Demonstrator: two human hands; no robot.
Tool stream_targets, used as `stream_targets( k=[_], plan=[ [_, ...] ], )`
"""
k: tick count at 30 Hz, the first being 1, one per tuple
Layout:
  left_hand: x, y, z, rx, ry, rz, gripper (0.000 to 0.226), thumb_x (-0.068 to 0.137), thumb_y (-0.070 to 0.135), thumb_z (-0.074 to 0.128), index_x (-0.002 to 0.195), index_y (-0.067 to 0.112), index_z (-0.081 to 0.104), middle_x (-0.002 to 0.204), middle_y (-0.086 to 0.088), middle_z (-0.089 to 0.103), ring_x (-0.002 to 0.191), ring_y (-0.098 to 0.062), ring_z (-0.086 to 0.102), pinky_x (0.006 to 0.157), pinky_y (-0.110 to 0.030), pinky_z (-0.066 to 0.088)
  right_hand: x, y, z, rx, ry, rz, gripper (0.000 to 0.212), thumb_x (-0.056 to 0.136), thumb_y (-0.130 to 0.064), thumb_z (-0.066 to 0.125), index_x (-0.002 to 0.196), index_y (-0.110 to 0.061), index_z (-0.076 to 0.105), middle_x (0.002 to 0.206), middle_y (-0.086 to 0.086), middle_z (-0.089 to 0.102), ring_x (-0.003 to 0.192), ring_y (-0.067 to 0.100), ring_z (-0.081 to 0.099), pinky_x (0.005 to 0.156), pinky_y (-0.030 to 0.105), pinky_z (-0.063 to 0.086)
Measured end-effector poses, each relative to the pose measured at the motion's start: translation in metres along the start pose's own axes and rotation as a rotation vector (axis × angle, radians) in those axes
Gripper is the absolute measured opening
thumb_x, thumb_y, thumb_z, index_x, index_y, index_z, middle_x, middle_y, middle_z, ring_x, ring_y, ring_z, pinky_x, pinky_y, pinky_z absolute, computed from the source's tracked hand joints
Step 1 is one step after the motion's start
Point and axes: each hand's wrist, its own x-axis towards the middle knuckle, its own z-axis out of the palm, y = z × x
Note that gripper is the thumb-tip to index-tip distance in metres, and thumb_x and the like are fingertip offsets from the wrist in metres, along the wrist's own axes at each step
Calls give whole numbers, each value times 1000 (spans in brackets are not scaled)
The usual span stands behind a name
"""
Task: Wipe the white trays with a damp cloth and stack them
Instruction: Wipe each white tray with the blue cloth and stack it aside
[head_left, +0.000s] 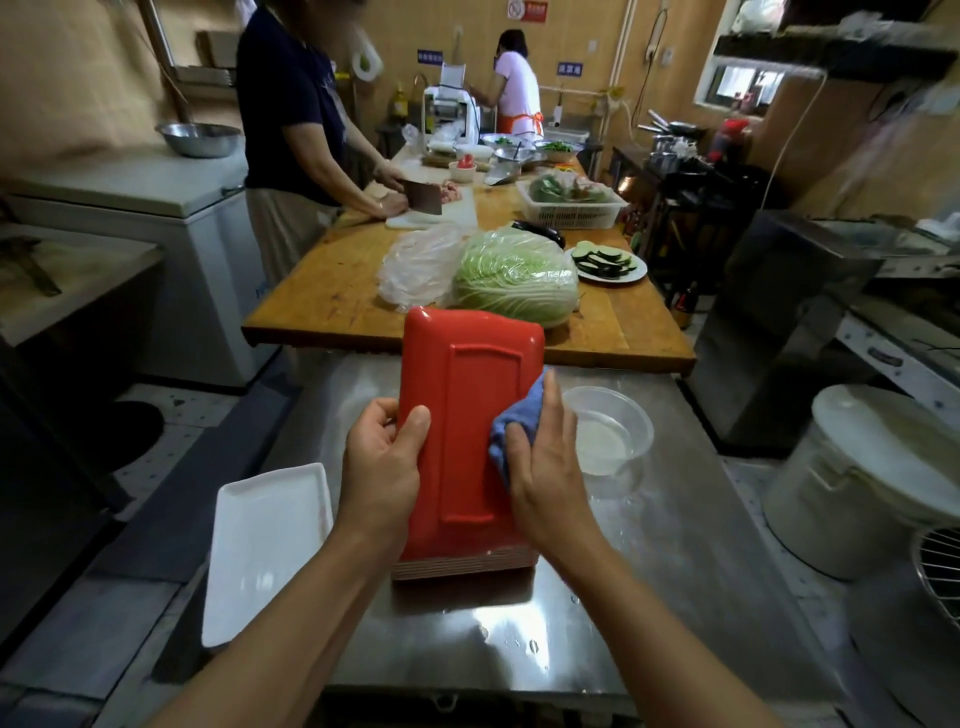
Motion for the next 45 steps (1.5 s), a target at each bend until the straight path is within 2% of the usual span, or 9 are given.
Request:
stream_targets(
  k=[3, 6, 13, 16, 20, 27, 32, 39, 45],
  plan=[
    [10, 7, 2, -5, 16, 78, 7, 95, 15, 52, 88, 17, 54, 68, 3, 70, 62, -11, 67, 58, -31, 58, -25, 6, 5, 123, -54, 103, 65, 96, -25, 50, 148, -23, 11, 125, -7, 35, 107, -19, 39, 87, 0, 33],
    [10, 1, 4, -36, -7, 68, 6, 96, 19, 50, 92, 19, 54, 75, 7, 72, 68, -11, 69, 56, -27, 56, -21, 6, -13, 366, -123, 262, 61, 89, -15, 61, 140, -25, 30, 122, -1, 54, 109, 5, 57, 95, 23, 46],
    [12, -12, 2, 117, -151, -78, 6, 98, 21, 46, 99, 24, 51, 95, 1, 65, 87, -12, 66, 71, -31, 54, -4, -2, -44, 539, -149, 368, 29, 73, 21, 52, 97, 5, 48, 64, 18, 62, 50, 29, 62, 46, 32, 52],
    [13, 2, -3, 247, -167, -22, 46, 87, 19, 64, 125, 25, 39, 124, -3, 53, 106, -15, 57, 91, -39, 48, 0, 4, -52, 358, -147, 303, 34, 69, 17, 60, 97, 0, 52, 71, 17, 64, 58, 29, 64, 54, 36, 56],
    [21, 38, -4, 756, -158, 370, 96, 64, 38, 82, 142, 29, 25, 138, 3, 37, 123, -13, 40, 99, -38, 38, 6, 5, -66, 27, -245, 162, 42, 59, 7, 72, 88, -18, 54, 73, 0, 60, 61, 9, 58, 54, 21, 51],
    [36, 69, -4, 712, -633, 168, 40, 66, 12, 84, 101, 23, 67, 87, 0, 72, 81, -15, 68, 73, -30, 58, 13, -4, -88, 0, -423, 115, 47, 58, 3, 70, 95, -21, 55, 79, 11, 63, 60, 25, 66, 49, 40, 57],
    [26, 57, -4, 522, -472, 128, 39, 66, 1, 81, 94, 23, 68, 85, -3, 73, 74, -10, 69, 62, -18, 55, 19, -14, -85, -125, -441, -61, 78, 78, -15, 71, 140, -31, 27, 114, -9, 55, 99, 12, 59, 87, 28, 51],
    [8, 46, 2, 403, -360, 98, 33, 70, -4, 76, 95, 13, 65, 85, -8, 70, 76, -18, 66, 71, -30, 56, 28, -46, -44, -377, -263, -463, 60, 89, -23, 56, 143, -20, 31, 132, 5, 45, 111, 23, 44, 95, 40, 37],
    [13, 45, -23, 197, -206, -58, 30, 72, -6, 71, 96, 11, 65, 93, -18, 69, 84, -33, 66, 74, -43, 57, 28, -17, -50, -537, -194, -417, 57, 88, -36, 44, 142, -20, 37, 128, 4, 47, 109, 22, 45, 93, 40, 36]
  ],
)
